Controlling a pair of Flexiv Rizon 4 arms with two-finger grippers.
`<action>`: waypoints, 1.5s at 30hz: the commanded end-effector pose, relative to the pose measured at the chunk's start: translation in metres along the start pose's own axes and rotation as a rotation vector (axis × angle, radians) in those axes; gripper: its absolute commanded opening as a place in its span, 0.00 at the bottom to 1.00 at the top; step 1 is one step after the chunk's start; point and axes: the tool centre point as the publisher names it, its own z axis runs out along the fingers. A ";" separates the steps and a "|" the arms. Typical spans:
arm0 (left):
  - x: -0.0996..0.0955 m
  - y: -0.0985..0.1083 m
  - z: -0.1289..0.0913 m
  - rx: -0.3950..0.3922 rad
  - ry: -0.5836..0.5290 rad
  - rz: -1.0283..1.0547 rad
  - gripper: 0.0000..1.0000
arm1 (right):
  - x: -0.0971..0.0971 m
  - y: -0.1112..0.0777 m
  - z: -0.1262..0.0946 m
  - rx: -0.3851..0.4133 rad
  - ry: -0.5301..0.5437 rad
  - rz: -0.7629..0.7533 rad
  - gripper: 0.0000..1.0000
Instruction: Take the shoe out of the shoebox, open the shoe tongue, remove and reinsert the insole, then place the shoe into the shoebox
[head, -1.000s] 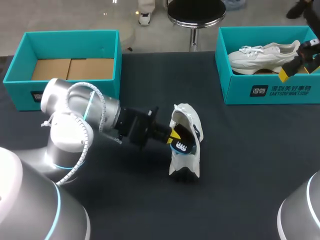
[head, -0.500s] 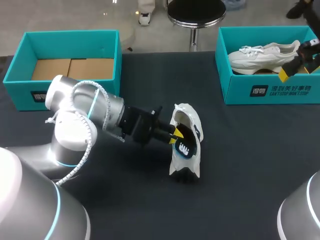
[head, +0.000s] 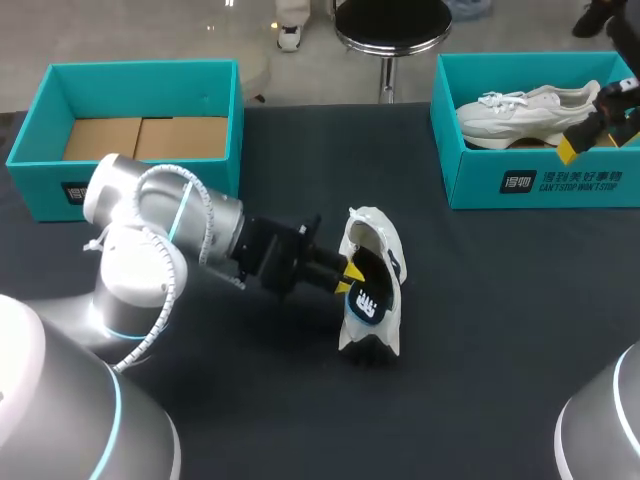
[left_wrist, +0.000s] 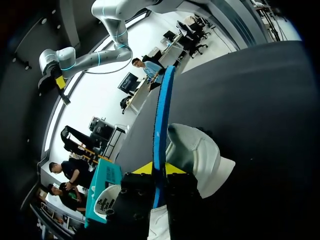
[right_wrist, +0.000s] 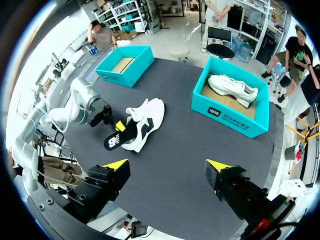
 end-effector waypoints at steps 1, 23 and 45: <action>0.002 -0.002 0.001 -0.002 0.005 0.002 0.08 | -0.001 0.002 0.001 0.005 0.000 0.000 1.00; -0.002 0.029 0.009 -0.054 0.054 0.027 0.00 | -0.001 0.002 0.001 0.005 0.000 0.000 1.00; 0.005 0.013 0.004 -0.037 0.052 0.025 0.29 | -0.001 0.002 0.001 0.005 0.000 0.000 1.00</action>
